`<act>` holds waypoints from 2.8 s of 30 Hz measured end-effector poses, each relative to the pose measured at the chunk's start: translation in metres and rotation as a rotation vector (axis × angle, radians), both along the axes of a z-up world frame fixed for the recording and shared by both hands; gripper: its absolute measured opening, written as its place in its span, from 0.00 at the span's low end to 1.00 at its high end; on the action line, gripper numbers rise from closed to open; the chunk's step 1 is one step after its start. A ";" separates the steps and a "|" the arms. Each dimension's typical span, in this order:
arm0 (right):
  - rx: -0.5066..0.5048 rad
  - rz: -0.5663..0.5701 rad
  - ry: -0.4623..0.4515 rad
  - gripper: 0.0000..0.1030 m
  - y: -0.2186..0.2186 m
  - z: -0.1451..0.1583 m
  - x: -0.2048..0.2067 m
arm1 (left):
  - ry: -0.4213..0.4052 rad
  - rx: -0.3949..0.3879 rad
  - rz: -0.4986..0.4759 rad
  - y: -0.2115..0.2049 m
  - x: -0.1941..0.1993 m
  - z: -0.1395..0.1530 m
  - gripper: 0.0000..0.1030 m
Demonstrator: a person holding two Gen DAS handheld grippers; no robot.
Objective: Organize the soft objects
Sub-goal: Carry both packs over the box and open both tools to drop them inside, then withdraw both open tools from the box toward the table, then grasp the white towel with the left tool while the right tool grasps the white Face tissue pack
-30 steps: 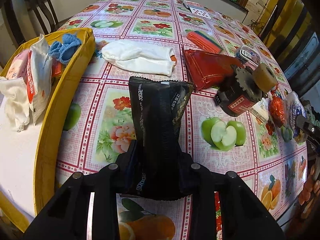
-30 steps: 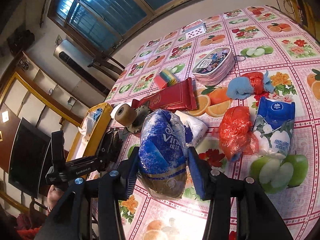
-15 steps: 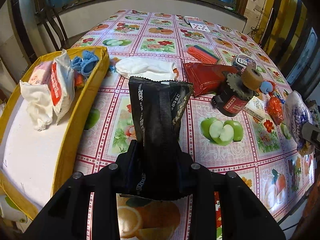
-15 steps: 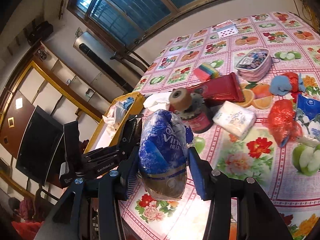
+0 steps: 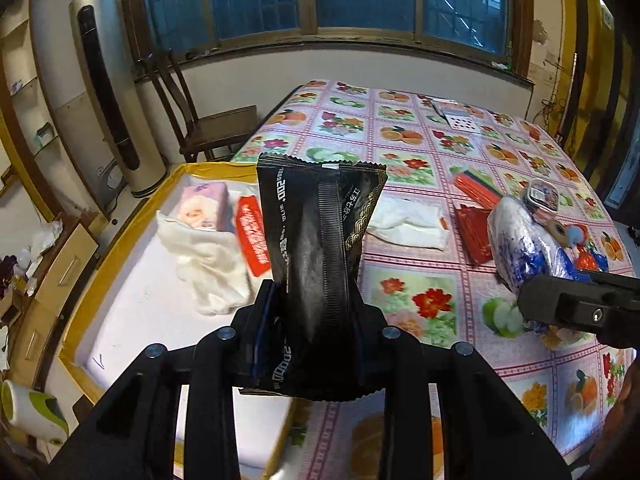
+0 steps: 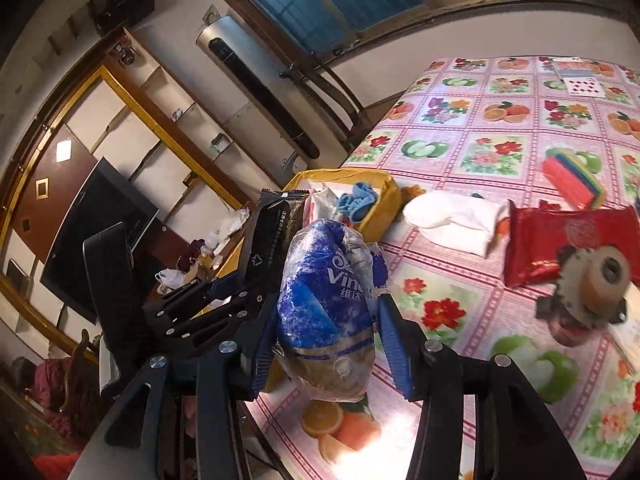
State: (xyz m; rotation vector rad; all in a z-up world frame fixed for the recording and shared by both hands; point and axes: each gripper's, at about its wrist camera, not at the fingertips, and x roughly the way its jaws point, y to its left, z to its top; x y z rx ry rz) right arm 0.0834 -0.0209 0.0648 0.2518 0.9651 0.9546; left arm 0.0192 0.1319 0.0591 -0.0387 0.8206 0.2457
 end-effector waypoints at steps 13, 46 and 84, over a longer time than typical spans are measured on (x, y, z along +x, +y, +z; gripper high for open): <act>-0.088 0.083 0.025 0.49 0.132 -0.025 0.029 | 0.078 0.001 0.202 0.107 0.013 -0.035 0.29; -0.108 0.025 -0.085 0.75 0.101 -0.018 -0.005 | 0.059 -0.116 0.260 0.130 0.002 -0.036 0.49; 0.000 -0.404 0.012 0.87 -0.230 -0.052 -0.033 | 0.180 -0.227 0.095 -0.062 0.150 -0.045 0.74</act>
